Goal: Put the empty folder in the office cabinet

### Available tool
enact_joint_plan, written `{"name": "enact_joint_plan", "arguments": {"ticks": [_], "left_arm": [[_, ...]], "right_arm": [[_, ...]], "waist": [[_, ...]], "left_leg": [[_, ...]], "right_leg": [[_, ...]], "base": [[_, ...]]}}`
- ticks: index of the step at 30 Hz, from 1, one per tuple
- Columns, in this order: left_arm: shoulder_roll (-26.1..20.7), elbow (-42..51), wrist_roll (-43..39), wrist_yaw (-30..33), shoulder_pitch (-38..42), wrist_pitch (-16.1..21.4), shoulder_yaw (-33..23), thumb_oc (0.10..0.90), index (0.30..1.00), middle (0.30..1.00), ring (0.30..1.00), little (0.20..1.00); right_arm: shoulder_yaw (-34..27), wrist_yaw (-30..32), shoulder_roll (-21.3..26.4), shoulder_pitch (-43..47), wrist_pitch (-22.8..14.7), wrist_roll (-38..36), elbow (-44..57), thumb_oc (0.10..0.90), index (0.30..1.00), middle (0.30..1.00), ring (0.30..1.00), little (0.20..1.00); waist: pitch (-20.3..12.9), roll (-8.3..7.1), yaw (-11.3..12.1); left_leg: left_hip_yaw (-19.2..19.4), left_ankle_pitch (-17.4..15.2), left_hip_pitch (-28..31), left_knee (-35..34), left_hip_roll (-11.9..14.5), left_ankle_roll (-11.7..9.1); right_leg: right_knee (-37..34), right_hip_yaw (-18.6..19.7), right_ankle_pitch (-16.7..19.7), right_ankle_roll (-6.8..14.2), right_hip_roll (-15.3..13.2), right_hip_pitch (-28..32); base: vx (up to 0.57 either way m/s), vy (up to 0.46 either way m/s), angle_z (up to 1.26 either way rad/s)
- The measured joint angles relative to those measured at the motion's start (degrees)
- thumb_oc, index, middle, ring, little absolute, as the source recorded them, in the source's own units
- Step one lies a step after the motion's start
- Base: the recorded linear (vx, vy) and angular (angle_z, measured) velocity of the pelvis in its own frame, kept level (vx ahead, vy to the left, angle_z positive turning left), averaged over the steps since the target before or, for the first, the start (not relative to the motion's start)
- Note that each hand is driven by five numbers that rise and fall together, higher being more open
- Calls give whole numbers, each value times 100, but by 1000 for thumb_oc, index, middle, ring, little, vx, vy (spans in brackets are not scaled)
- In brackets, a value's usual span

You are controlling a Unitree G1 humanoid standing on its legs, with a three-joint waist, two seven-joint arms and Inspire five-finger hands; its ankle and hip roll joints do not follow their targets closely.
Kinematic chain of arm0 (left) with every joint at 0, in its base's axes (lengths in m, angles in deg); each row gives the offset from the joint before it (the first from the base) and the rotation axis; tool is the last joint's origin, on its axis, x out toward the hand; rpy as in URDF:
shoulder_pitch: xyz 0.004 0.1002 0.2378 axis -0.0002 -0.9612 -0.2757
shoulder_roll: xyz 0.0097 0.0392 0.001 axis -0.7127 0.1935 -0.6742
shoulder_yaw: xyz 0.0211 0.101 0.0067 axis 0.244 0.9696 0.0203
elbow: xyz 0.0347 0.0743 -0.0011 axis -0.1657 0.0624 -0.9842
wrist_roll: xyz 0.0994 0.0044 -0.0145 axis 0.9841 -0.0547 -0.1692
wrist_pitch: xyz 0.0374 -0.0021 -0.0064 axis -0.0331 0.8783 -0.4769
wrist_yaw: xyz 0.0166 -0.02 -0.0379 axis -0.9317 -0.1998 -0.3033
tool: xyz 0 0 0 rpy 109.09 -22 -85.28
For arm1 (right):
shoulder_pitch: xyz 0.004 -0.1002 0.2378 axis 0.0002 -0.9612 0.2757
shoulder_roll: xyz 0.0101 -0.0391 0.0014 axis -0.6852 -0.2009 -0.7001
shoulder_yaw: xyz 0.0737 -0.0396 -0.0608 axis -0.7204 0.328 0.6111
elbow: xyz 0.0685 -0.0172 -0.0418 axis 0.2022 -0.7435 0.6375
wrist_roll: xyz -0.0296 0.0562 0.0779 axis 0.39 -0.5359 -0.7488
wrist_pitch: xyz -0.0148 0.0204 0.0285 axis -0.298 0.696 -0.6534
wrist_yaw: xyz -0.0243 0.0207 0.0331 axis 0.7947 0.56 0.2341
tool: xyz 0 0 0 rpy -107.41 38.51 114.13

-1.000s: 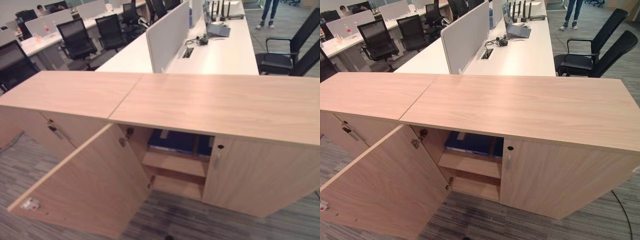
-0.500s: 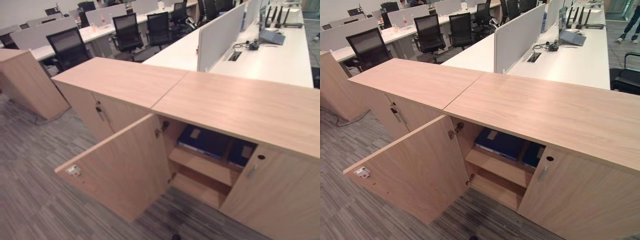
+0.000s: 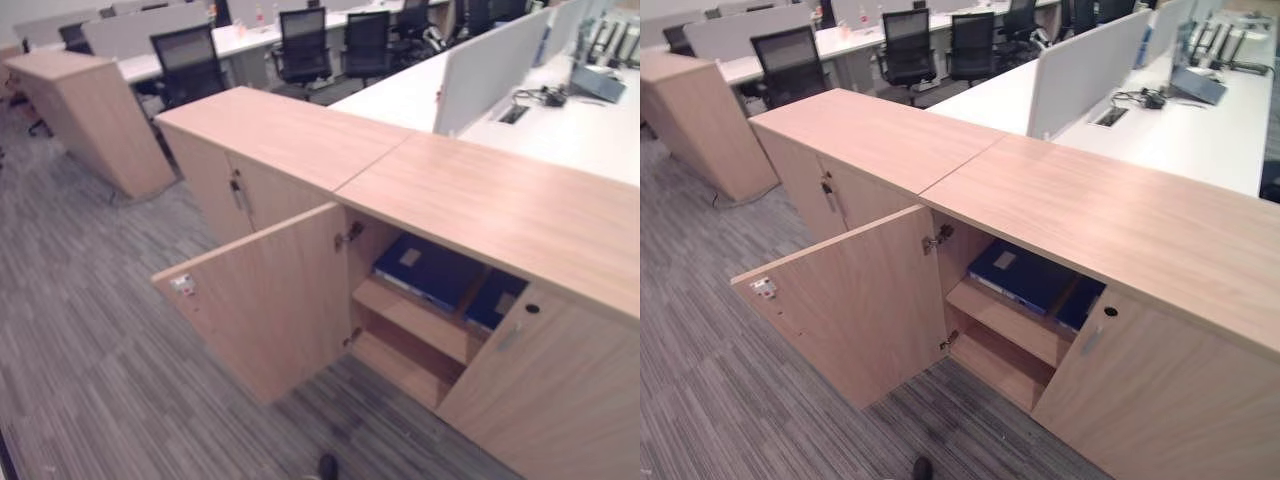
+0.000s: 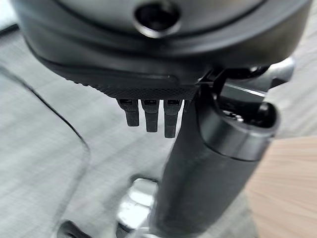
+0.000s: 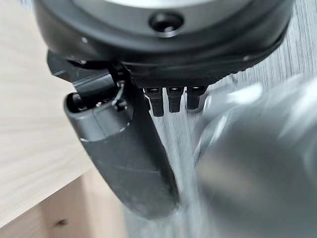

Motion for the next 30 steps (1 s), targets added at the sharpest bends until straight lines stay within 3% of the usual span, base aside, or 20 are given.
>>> {"name": "enact_joint_plan", "arguments": {"ticks": [1, 2, 3, 4, 5, 6, 8, 11, 15, 19, 22, 25, 28, 30], "left_arm": [[-64, 138, -124, 2, 64, -14, -46, 800, 900, 900, 900, 900], [-129, 241, -157, 14, 87, -61, -84, 800, 900, 900, 900, 900], [-145, 432, -157, 85, 65, -61, -105, 800, 900, 900, 900, 900], [-145, 633, -157, 114, 32, -63, -110, 800, 900, 900, 900, 900], [-119, 1223, -159, 106, -99, 5, -108, 800, 900, 900, 900, 900], [-80, 1345, -160, 104, -69, 8, -87, 800, 900, 900, 900, 900], [-132, 1797, -158, 104, -24, -110, -161, 800, 900, 900, 900, 900], [-516, 3061, -141, 195, -339, -146, -407, 800, 900, 900, 900, 900], [-955, 2842, 125, 340, -524, -267, -1051, 800, 900, 900, 900, 900], [-1014, 3001, 285, 391, -588, -320, -1243, 800, 900, 900, 900, 900], [-1061, 3162, 541, 419, -492, -398, -1264, 800, 900, 900, 900, 900], [-1240, 3200, 775, 385, -139, -443, -1179, 800, 900, 900, 900, 900], [-1652, 3194, 988, 387, 333, -499, -979, 800, 900, 900, 900, 900], [-1733, 3344, 987, 398, 430, -499, -966, 800, 900, 900, 900, 900]], "right_arm": [[-17, 56, 84, 14, -4, 1, 5, 800, 900, 900, 900, 900], [-17, 59, 230, 68, -8, 1, 88, 800, 900, 900, 900, 900], [-30, 63, 394, 82, -52, 1, 160, 800, 900, 900, 900, 900], [-115, 64, 481, 81, -73, 2, 225, 800, 900, 900, 900, 900], [-181, 65, 638, 18, -120, 1, 305, 800, 900, 900, 900, 900], [-200, 59, 779, 30, -128, 1, 345, 800, 900, 900, 900, 900], [-339, 62, 881, 146, -100, 67, 355, 800, 900, 900, 900, 900], [-396, 28, 558, 154, -16, 178, 356, 800, 900, 900, 900, 900], [-384, -64, 433, 56, 131, 247, 489, 800, 900, 900, 900, 900], [-349, -78, 431, -65, 152, 438, 533, 800, 900, 900, 900, 900], [-328, -142, 401, -45, 185, 459, 576, 800, 900, 900, 900, 900], [-307, -200, 324, -82, 186, 582, 583, 800, 900, 900, 900, 900], [-225, -200, 225, -151, 171, 667, 586, 800, 900, 900, 900, 900], [-224, -212, 194, -189, 178, 669, 583, 800, 900, 900, 900, 900]], "waist": [[114, -81, 24], [197, -209, -38], [229, -238, -120], [236, -226, -173], [226, -160, -174], [212, -20, -176], [166, 193, -218], [132, 82, -139], [-186, 215, -158], [-288, 245, -145], [-375, 159, -146], [-481, -26, -158], [-548, -254, -301], [-564, -289, -374]], "left_leg": [[391, -115, 23, -50, 74, 72], [1078, -158, 98, 148, 270, 143], [1328, -211, 282, 409, 553, 46], [1290, -247, 440, 479, 699, -4], [1155, -273, 971, 345, 916, -77], [1151, -83, 1208, 242, 954, -76], [1215, -121, 1350, -345, 878, -183], [1136, -55, 1353, -521, 693, -117], [1217, -204, 1380, -547, 481, 42], [1224, -182, 1386, -526, 369, 63], [1340, -184, 1368, -524, 310, 92], [1353, -186, 1368, -525, 268, 96], [1358, -198, 1365, -527, 223, 113], [1414, -212, 1370, -527, 194, 135]], "right_leg": [[24, -124, 43, -134, -110, -44], [-15, -183, 152, -159, -233, -49], [-104, -251, 251, -129, -268, 54], [-150, -323, 276, -113, -279, 124], [-96, -335, 297, -61, -279, 137], [-78, -351, 331, -1, -241, 97], [14, -492, 390, 96, -275, -13], [-490, -658, 685, 286, -359, 183], [-815, -582, 965, 437, -486, 287], [-824, -584, 1029, 488, -585, 281], [-844, -469, 1091, 540, -648, 177], [-810, -458, 1091, 554, -679, 138], [-766, -440, 1088, 593, -760, 112], [-781, -403, 1106, 608, -799, 89]], "base": [[-138, -8, 52], [-145, 23, 40], [-94, 27, 38], [-89, 48, 37], [-55, 69, 29], [-78, 96, 25], [-65, 93, 40], [6, 207, 26], [26, 198, -7], [9, 148, 1], [1, 90, -17], [-6, 64, -6], [-15, 40, -3], [-7, 3, -8]]}}
